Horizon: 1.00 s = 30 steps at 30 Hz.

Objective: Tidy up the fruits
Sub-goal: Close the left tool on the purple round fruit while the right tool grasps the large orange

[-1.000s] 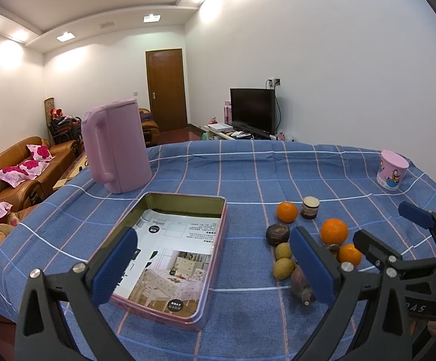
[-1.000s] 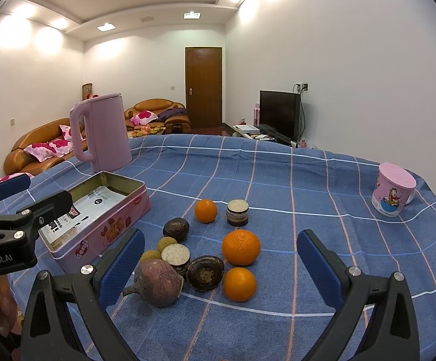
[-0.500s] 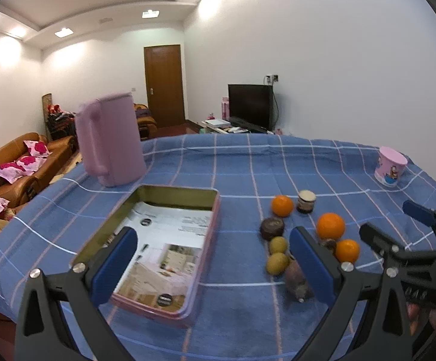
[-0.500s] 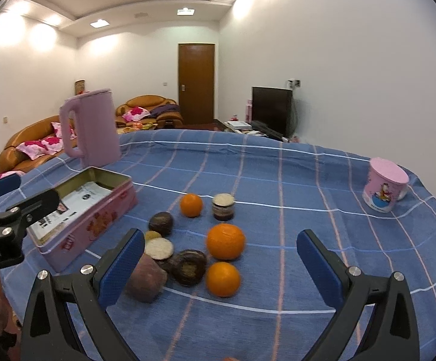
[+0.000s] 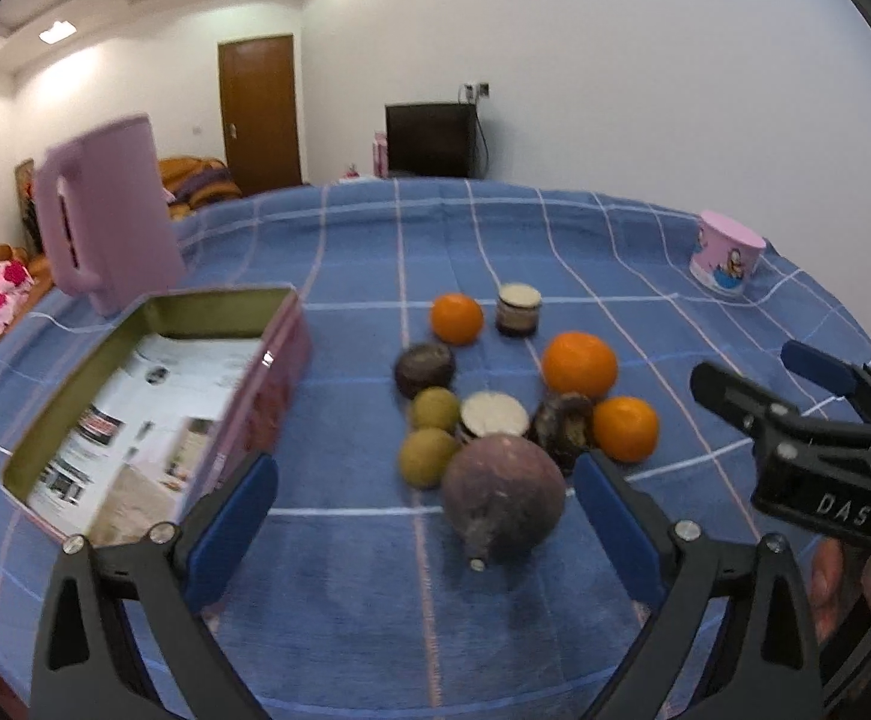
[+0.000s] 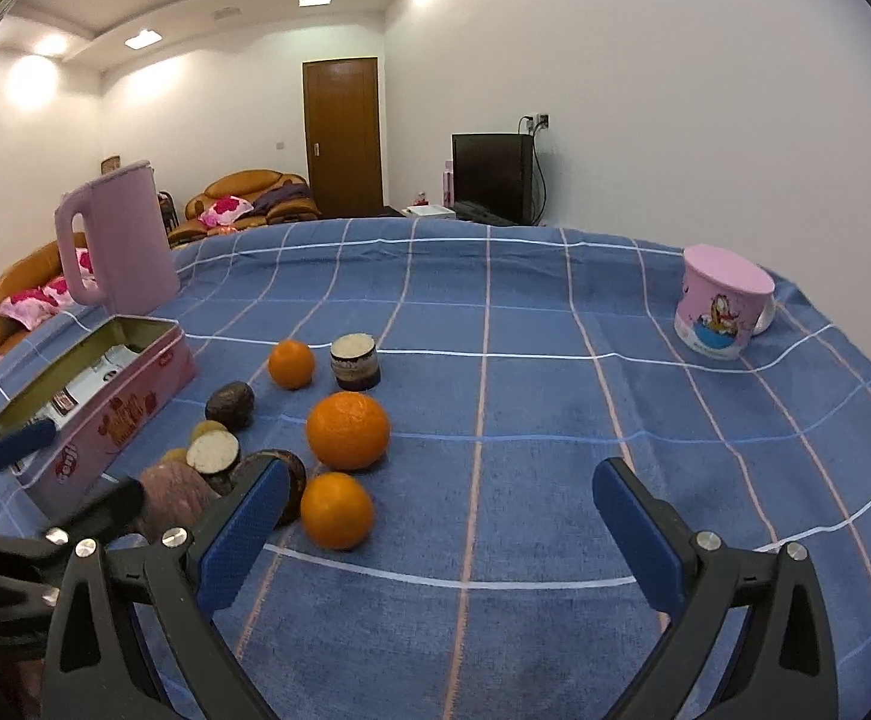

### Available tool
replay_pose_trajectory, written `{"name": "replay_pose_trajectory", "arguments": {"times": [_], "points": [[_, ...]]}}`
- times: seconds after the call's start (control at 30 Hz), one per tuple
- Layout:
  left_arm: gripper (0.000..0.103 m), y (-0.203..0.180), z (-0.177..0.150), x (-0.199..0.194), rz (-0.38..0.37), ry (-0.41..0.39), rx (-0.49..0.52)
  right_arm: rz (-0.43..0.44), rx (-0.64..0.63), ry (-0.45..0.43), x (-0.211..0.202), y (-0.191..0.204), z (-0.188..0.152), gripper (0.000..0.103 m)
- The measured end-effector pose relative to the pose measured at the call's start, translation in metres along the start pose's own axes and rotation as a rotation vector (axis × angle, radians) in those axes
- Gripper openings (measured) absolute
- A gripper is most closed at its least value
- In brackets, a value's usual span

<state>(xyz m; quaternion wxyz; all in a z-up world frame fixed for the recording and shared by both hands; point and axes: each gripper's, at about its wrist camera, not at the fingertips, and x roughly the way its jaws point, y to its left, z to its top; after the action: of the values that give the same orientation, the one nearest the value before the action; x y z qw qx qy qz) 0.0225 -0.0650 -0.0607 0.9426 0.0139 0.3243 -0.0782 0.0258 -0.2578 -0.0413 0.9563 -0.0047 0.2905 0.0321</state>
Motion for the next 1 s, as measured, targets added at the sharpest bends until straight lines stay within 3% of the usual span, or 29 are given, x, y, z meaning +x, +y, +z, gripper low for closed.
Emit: {"name": "replay_pose_trajectory", "arguments": {"times": [0.1, 0.17, 0.23, 0.4, 0.5, 0.57, 0.77, 1.0], "points": [[0.087, -0.004, -0.002, 0.008, -0.032, 0.032, 0.009, 0.011, 0.002, 0.026, 0.005, -0.002, 0.000, 0.099], [0.079, -0.007, -0.002, 0.011, -0.050, 0.048, 0.016, 0.028, -0.001, 0.059, 0.012, -0.002, 0.000, 0.085], [0.078, -0.010, -0.002, 0.014, -0.057, 0.058, 0.029, 0.045, -0.007, 0.087, 0.018, 0.000, 0.000, 0.079], [0.070, -0.015, 0.000, 0.018, -0.089, 0.079, 0.053, 0.077, -0.065, 0.126, 0.025, 0.012, -0.001, 0.079], [0.059, -0.019, 0.000, 0.018, -0.112, 0.081, 0.075, 0.123, -0.094, 0.176, 0.037, 0.020, -0.002, 0.067], [0.051, -0.020, 0.000, 0.017, -0.125, 0.079, 0.085, 0.159, -0.084, 0.200, 0.043, 0.021, -0.001, 0.064], [0.056, -0.016, 0.002, 0.017, -0.139, 0.078, 0.074, 0.234, -0.047, 0.247, 0.055, 0.021, -0.002, 0.063], [0.051, -0.023, -0.003, 0.014, -0.129, 0.061, 0.125, 0.305, -0.012, 0.289, 0.062, 0.018, -0.003, 0.058]]}}
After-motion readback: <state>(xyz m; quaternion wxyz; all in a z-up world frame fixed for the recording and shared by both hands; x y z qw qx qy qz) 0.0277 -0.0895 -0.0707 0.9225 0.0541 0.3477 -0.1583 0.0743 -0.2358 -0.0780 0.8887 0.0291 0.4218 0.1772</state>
